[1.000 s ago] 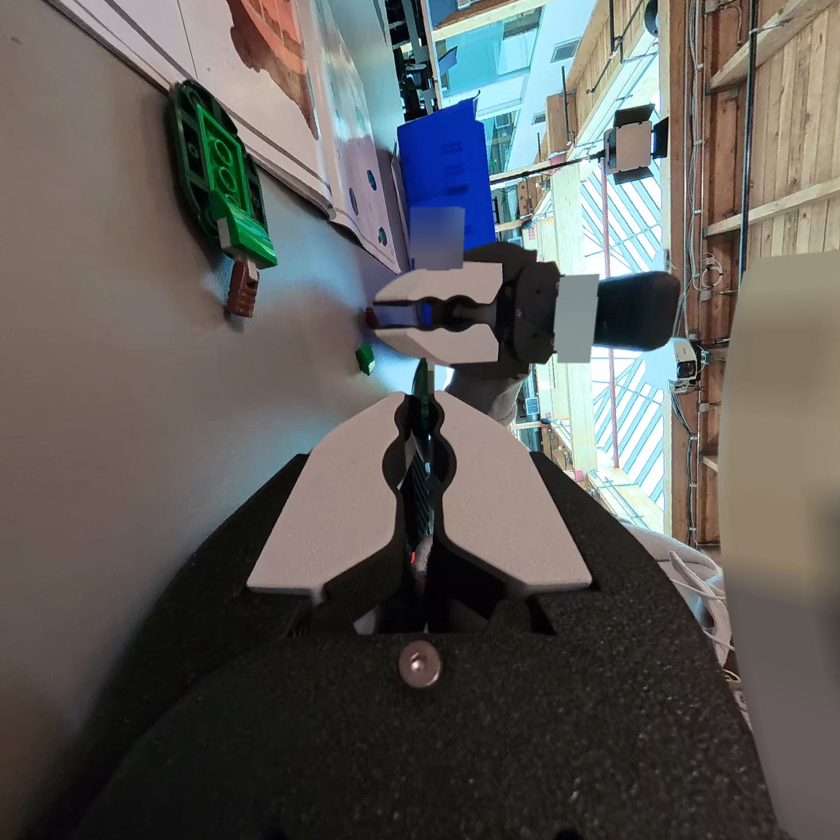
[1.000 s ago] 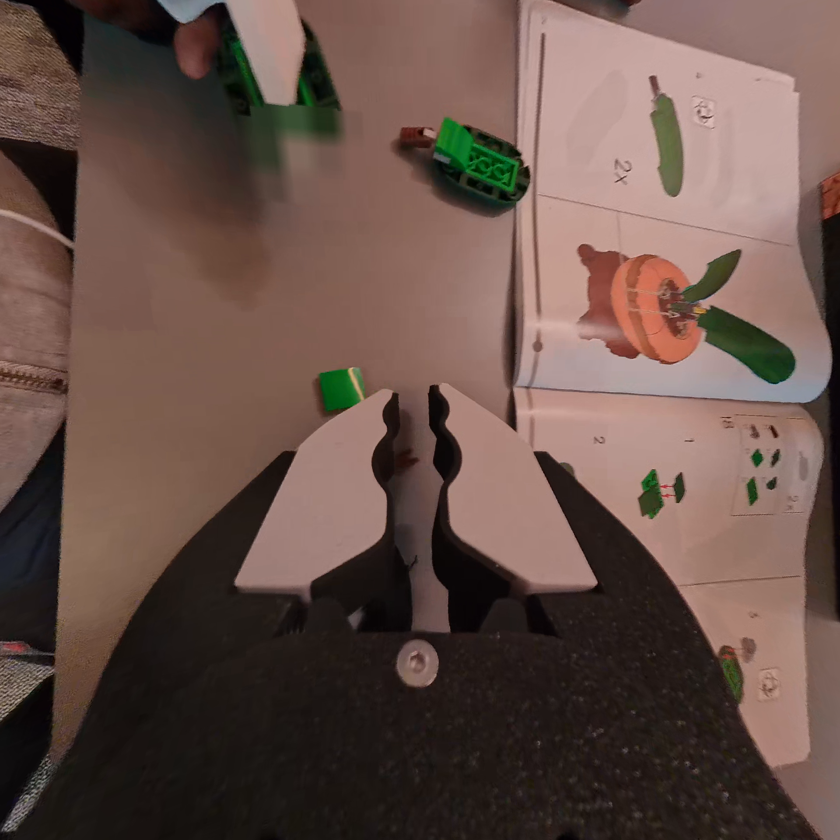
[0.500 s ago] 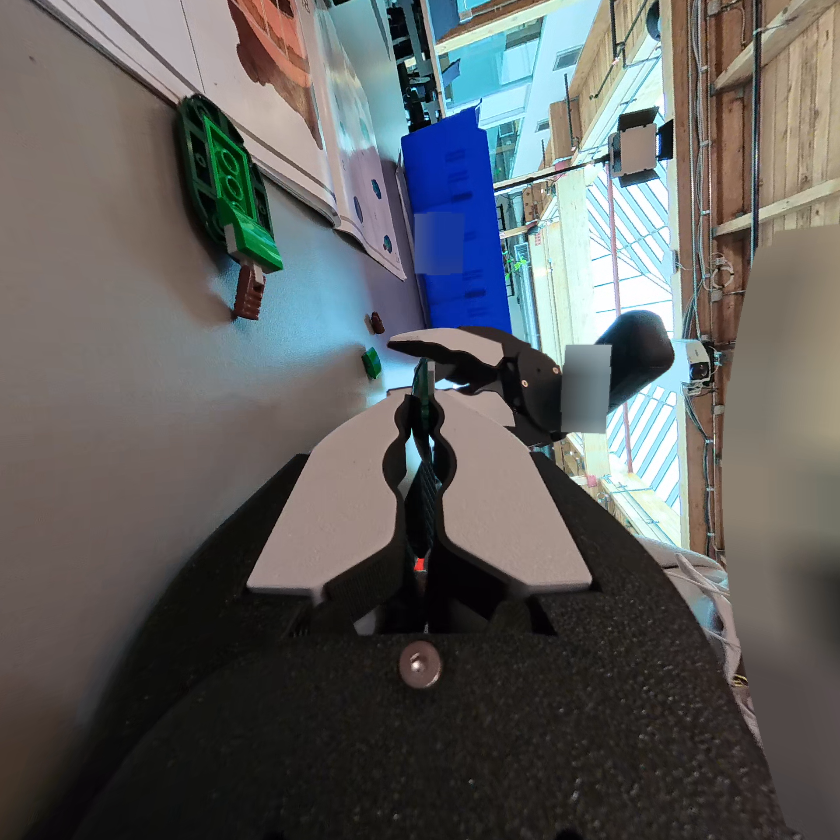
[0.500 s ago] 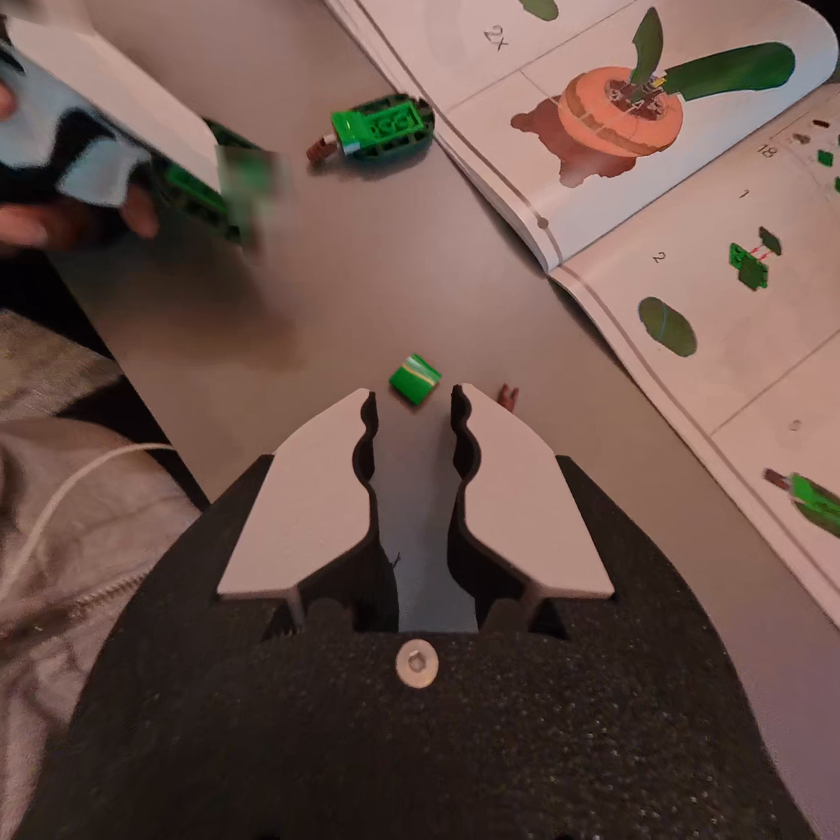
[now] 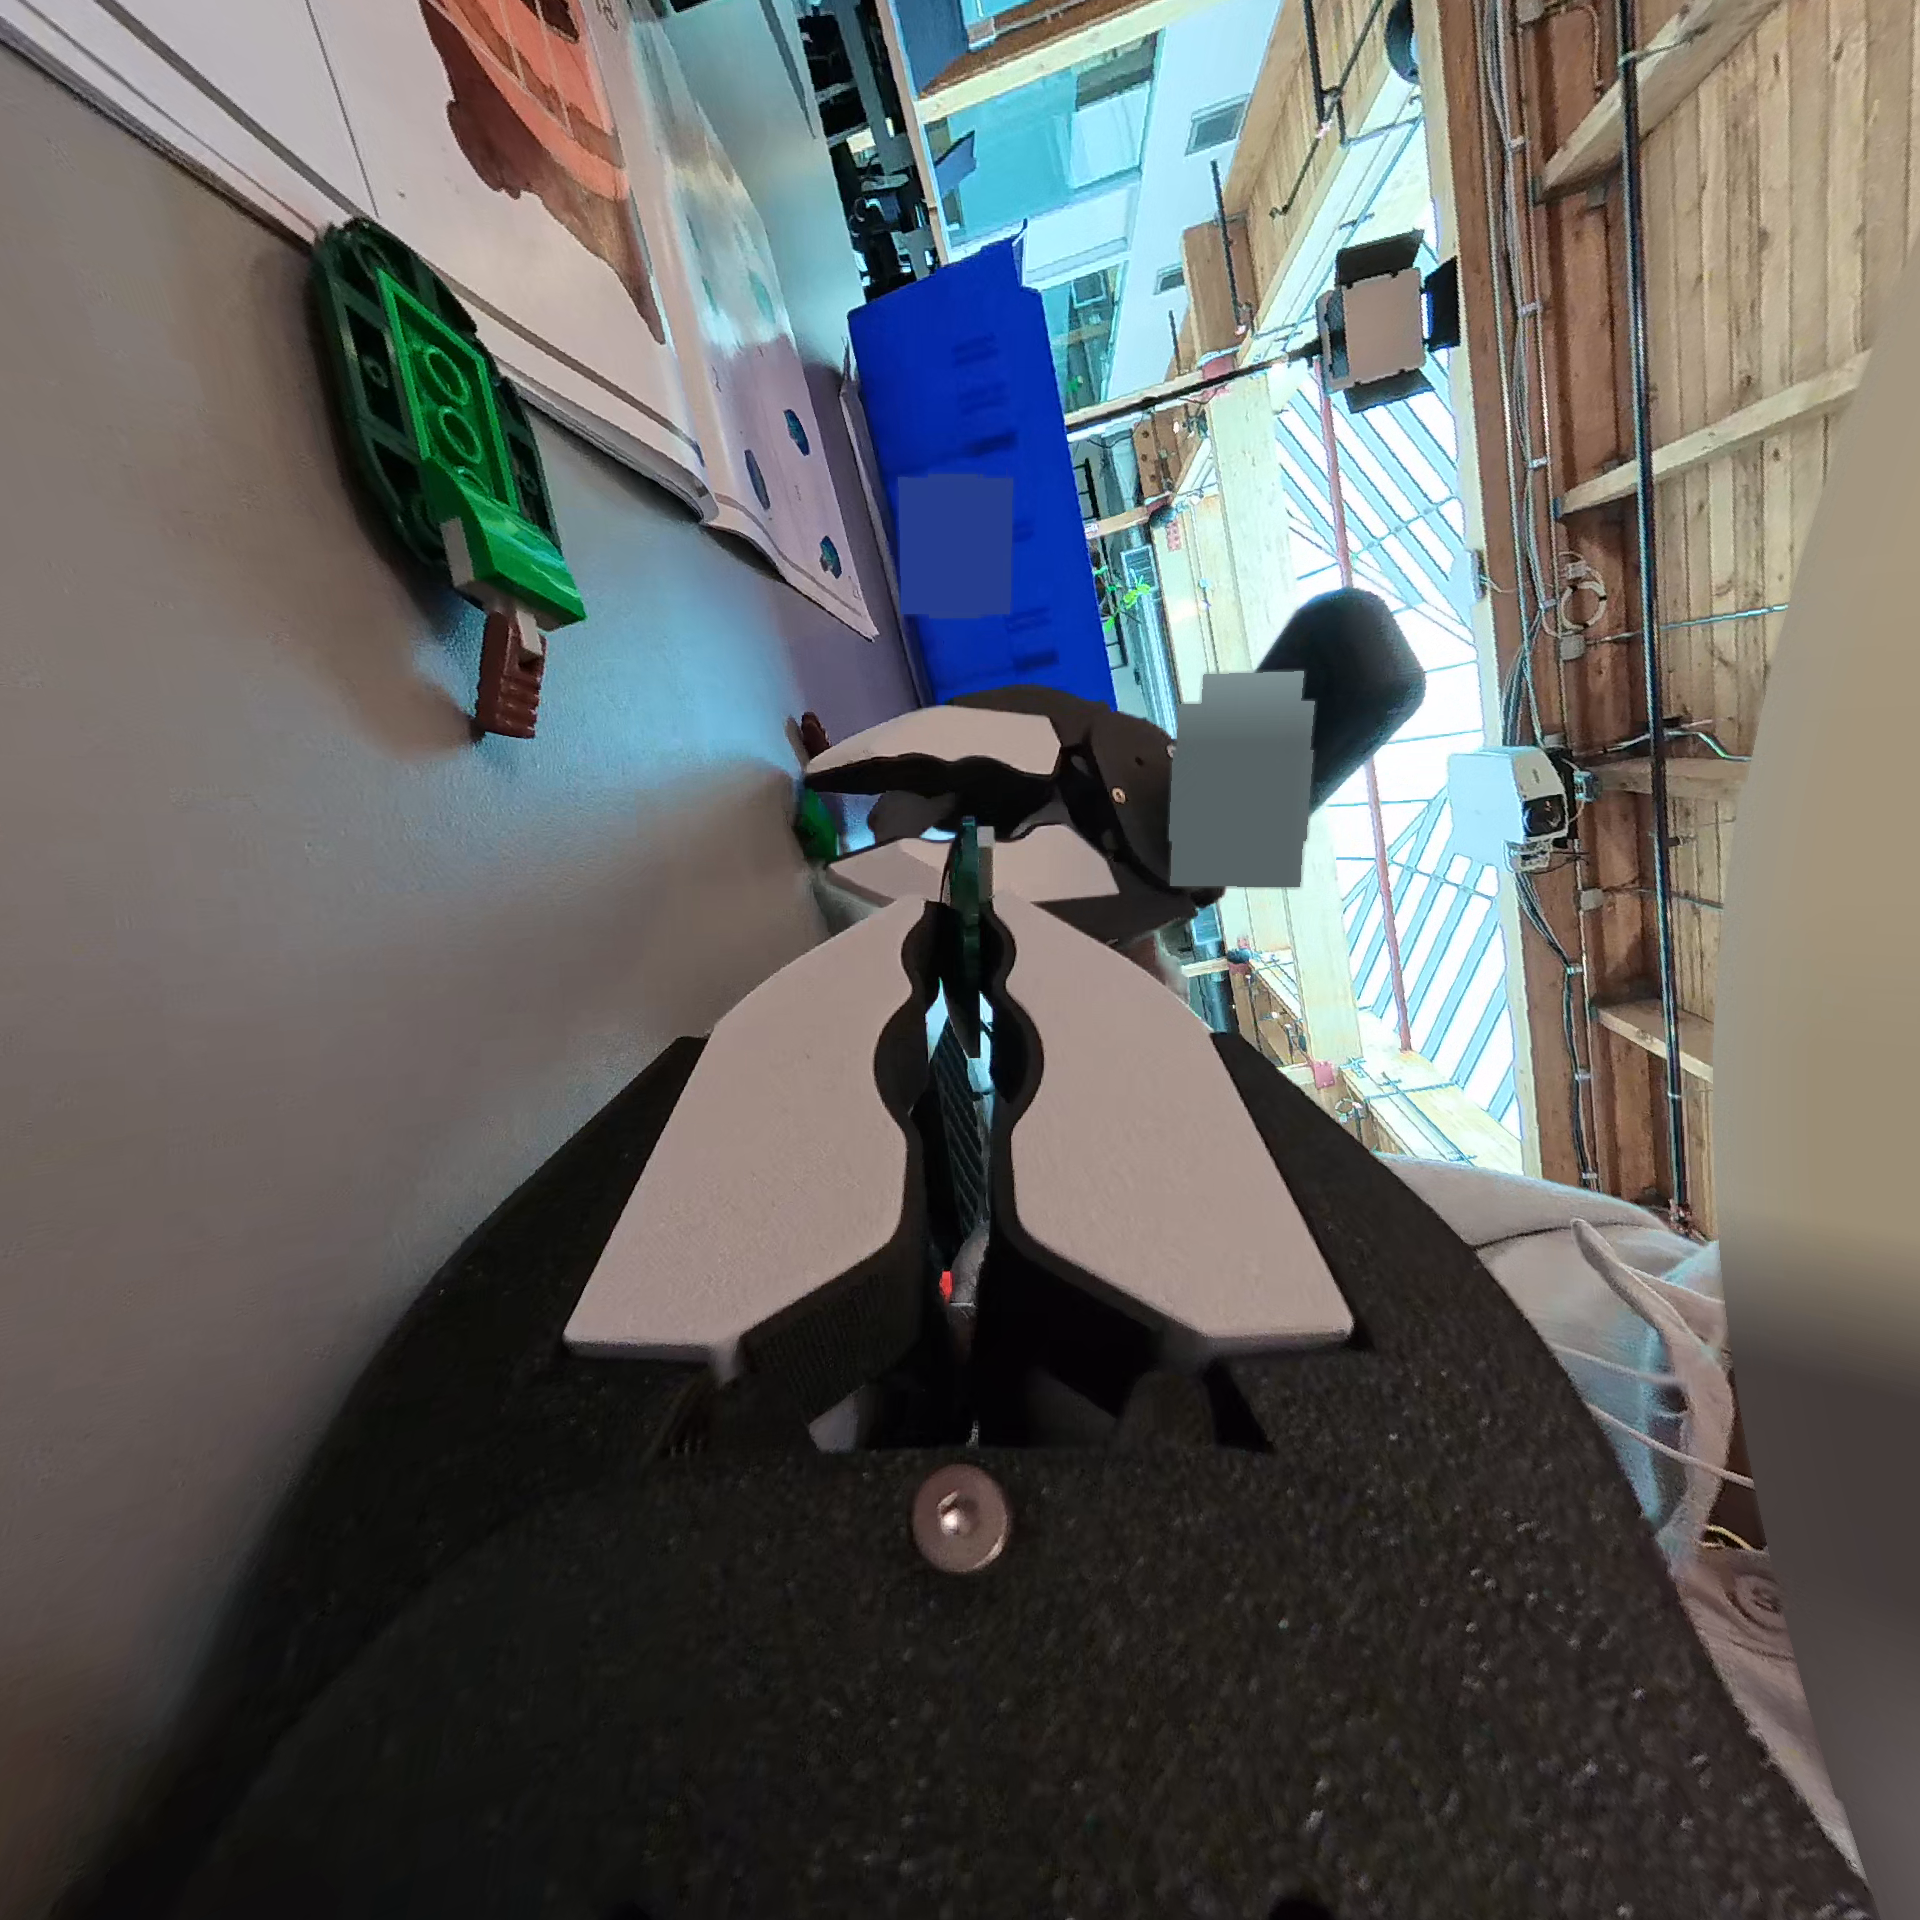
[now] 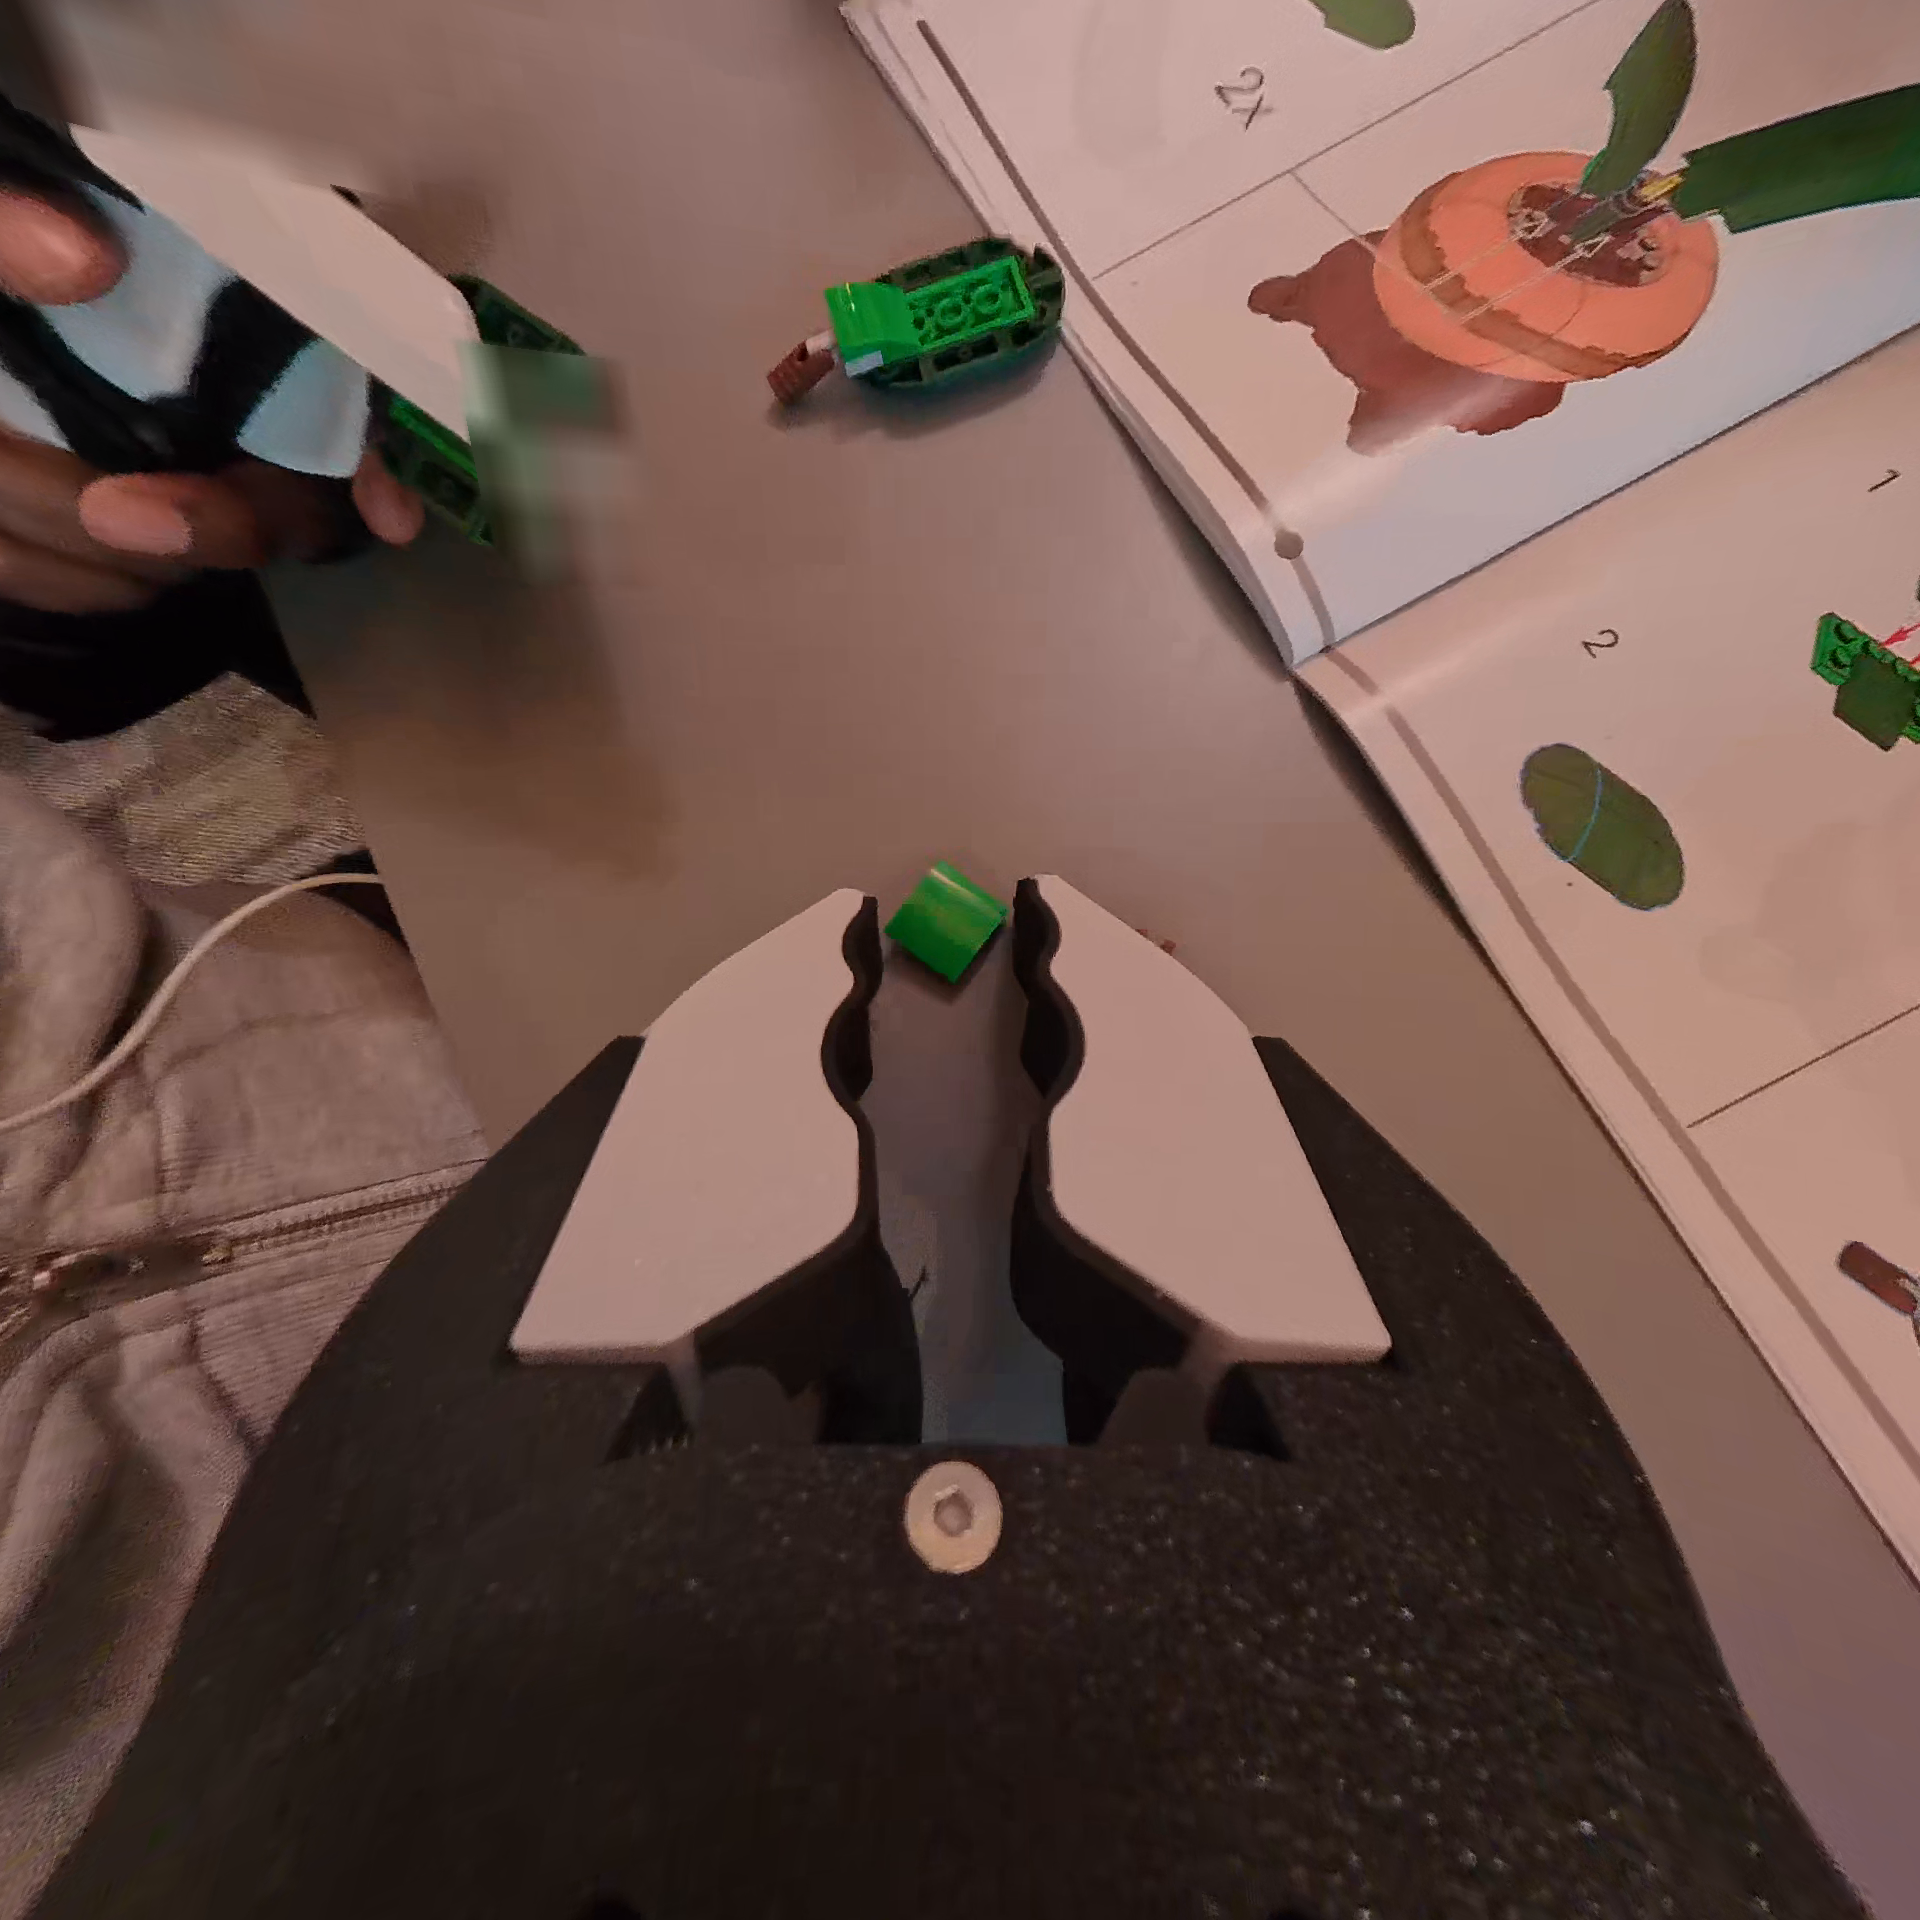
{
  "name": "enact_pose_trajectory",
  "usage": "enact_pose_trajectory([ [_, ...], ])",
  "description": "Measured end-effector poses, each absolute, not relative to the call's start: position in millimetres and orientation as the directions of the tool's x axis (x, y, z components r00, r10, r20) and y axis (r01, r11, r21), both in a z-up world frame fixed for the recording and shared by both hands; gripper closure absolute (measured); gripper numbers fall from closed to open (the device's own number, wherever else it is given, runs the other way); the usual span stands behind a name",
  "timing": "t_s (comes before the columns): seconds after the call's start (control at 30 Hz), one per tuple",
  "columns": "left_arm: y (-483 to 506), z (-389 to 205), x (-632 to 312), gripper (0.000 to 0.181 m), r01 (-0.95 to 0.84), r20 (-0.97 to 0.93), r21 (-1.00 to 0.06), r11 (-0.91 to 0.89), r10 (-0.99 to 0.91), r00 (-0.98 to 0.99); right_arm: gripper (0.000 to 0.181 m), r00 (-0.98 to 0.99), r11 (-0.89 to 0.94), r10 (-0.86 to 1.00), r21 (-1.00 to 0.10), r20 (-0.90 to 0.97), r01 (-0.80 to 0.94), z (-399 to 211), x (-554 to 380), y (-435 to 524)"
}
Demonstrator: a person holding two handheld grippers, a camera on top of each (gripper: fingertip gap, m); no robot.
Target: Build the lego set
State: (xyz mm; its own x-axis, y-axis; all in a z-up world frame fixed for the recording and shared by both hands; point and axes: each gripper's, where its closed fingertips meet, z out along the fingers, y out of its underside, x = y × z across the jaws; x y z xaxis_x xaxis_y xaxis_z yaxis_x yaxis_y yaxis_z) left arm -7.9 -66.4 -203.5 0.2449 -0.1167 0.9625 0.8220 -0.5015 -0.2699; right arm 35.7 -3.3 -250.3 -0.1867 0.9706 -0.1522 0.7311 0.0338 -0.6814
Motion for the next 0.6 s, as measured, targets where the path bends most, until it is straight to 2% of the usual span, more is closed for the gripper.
enact_pose_trajectory([
  [0.1,-67.0,-203.6,-7.2,0.176,0.817,0.957,-0.288,-0.499,-0.123,0.263,0.156,-0.199,0.014,0.963,-0.701,-0.183,0.713,-235.7,39.8,-8.5],
  [0.27,-67.9,-200.8,-8.1,0.176,0.821,0.958,-0.286,-0.494,-0.142,0.248,0.156,-0.13,0.094,0.991,-0.6,-0.017,0.795,-251.8,52.6,0.6],
  [0.33,-68.6,-200.5,-7.6,0.176,0.819,0.958,-0.286,-0.498,-0.146,0.246,0.156,-0.188,0.156,0.982,-0.601,0.01,0.784,-252.5,52.2,-4.9],
  [0.43,-69.6,-201.5,-7.6,0.176,0.814,0.956,-0.294,-0.501,-0.143,0.257,0.155,-0.36,0.383,0.919,-0.577,0.161,0.721,-240.7,55.0,1.7],
  [0.53,-69.7,-202.3,-7.2,0.176,0.812,0.954,-0.3,-0.501,-0.141,0.265,0.157,-0.544,0.637,0.769,-0.473,0.336,0.609,-231.3,57.1,18.5],
  [0.6,-69.0,-203.2,-7.3,0.175,0.811,0.952,-0.306,-0.499,-0.136,0.275,0.161,-0.576,0.701,0.713,-0.42,0.399,0.577,-232.5,51.3,32.7],
])
